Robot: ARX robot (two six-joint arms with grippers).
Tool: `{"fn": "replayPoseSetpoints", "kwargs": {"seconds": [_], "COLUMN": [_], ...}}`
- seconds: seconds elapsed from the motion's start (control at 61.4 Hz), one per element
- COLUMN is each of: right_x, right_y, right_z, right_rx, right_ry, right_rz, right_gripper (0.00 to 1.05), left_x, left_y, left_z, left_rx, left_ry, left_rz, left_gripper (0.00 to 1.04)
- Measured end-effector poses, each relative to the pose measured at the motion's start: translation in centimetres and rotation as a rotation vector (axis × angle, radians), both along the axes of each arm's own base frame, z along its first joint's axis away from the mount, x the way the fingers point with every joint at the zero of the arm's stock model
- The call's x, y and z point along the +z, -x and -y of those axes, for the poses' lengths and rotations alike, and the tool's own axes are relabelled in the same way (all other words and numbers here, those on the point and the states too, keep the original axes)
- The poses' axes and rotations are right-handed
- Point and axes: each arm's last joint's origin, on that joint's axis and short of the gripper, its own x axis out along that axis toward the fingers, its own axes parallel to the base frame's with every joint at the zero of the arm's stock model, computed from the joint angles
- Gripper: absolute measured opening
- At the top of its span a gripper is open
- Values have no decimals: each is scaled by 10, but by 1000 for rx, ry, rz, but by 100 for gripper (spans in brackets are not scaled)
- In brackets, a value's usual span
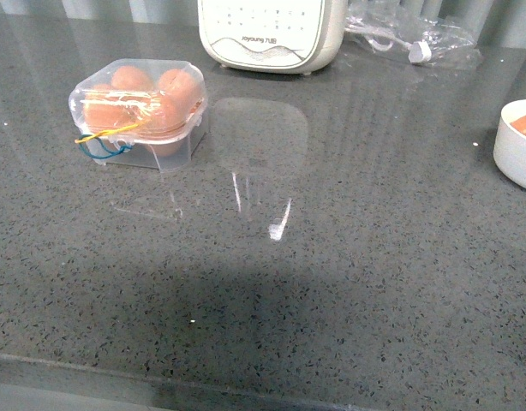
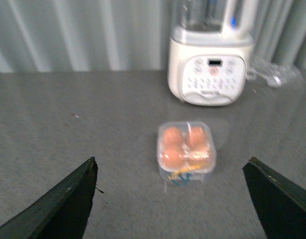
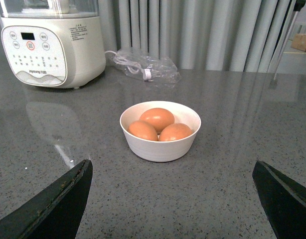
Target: Put egg into box
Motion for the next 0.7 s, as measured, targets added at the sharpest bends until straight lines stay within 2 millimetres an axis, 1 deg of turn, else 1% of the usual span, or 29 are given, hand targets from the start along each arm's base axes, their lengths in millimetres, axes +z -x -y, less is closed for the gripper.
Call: {"fn": "replayPoseSetpoints", "kwargs": {"seconds": [0.049,0.081,0.179,0.374,0.456,0.521,0.57,0.7], "right_x": [0,0,0,0,0,0,0,0], "right_y": [0,0,0,0,0,0,0,0], "right_z": [0,0,0,0,0,0,0,0], "right_rx": [0,0,0,0,2,-1,0,2], "right_ry": [0,0,0,0,0,0,0,0], "right_rz": [0,0,0,0,0,0,0,0], "right_gripper": [97,97,97,97,97,97,97,97], "left_x": [-8,-16,-32,-52,-64,-67,-68,-81], "left_y": [1,2,2,5,13,16,16,16], "left_z": [-3,-5,-8,-16,-23,-25,-25,-25], "left_rx": [7,5,6,-13,2,24,19,16], "left_ry": [2,5,5,9,11,12,12,12], "left_rz": [-2,-4,-17,-12,-30,-11,-6,-20], "left_gripper": [60,53,37,5,4,4,4,4]}}
